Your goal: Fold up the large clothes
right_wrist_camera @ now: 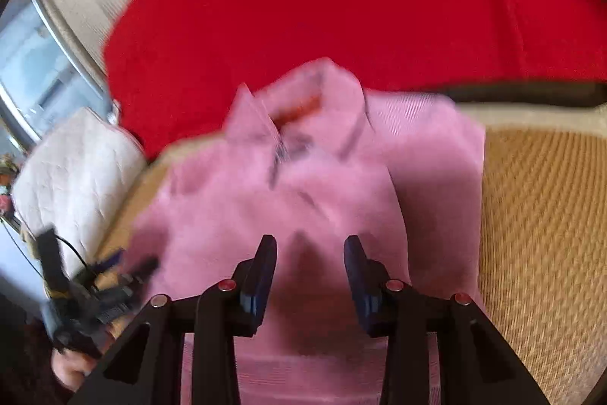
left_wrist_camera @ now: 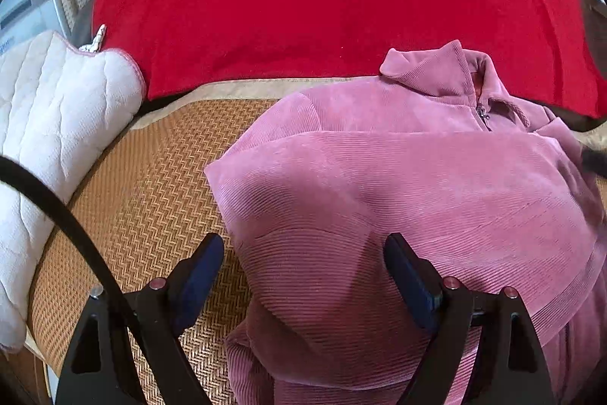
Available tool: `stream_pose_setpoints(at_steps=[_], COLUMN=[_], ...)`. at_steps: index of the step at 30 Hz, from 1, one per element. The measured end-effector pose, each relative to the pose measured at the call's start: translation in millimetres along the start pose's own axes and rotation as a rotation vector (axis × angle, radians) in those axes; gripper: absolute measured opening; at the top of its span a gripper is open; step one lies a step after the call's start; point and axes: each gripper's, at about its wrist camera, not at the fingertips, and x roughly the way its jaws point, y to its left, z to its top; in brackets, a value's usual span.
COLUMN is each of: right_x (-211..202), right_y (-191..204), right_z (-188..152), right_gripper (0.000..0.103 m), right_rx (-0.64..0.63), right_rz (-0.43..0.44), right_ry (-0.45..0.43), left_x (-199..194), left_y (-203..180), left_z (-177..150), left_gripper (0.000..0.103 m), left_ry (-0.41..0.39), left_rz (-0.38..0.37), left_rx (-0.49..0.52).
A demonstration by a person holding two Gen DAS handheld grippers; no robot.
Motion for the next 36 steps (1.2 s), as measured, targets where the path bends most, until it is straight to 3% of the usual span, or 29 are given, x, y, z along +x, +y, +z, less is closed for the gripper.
stream_pose_setpoints(at_steps=[3,7,9,14,18,21,25,29,31,35,36], right_x=[0.9,45.5,41.6,20.4,42.5,43.6,19.3,-9.0,-13.6,3.7,1.5], right_y=[-0.6,-19.8,-13.2,-4.1,-2.5,3.2,-1.9,-2.2,-2.9,-12.2,-11.4], right_z=[6.7,-3.9,-2.0,5.6,-6.2,-6.8,0.6,-5.6,-13.1,-31.2,-34.3], right_gripper=[0.049,0.049,0.050,0.050,0.050,0.050,0.050,0.050,0.050,0.049,0.049], right_rx=[-0.010,0.016,-0.017,-0.016,-0.042,-0.075,-0.013,-0.036,-0.042,-0.055,-0.071], right_rz=[-0.033,-0.114,-0.129,-0.047,-0.078,-0.095,-0.015,-0.015,-0.021,-0.057,-0.061], right_ry=[-0.052,0.081,0.062,-0.040,0.069,0.064,0.043,0.014,0.030,0.130,0.107], left_x=[-1.1,0.8,3.0,5.3,6.0,5.2,-12.7,-33.8,-33.4,-4.4,-7.5], left_y=[0.0,-1.3,-1.4,-2.3,-2.4,-0.6,9.4,25.8,32.5,34.0,36.4], left_z=[-0.2,-1.5,-2.0,-1.8,-2.1,-1.9,-1.4,-6.5,-9.8,-23.0,-24.7], left_gripper=[0.087,0.087,0.087,0.087,0.087,0.087,0.087,0.087,0.087,0.087,0.087], left_ry=[-0.018,-0.037,-0.040,-0.042,-0.042,-0.037,-0.061,-0.098,-0.082,0.068,0.068], left_rz=[0.006,0.019,0.022,0.020,0.021,0.015,-0.003,-0.021,-0.015,-0.039,-0.051], left_rx=[0.014,0.036,0.046,0.058,0.061,0.054,0.034,0.007,0.001,0.038,0.024])
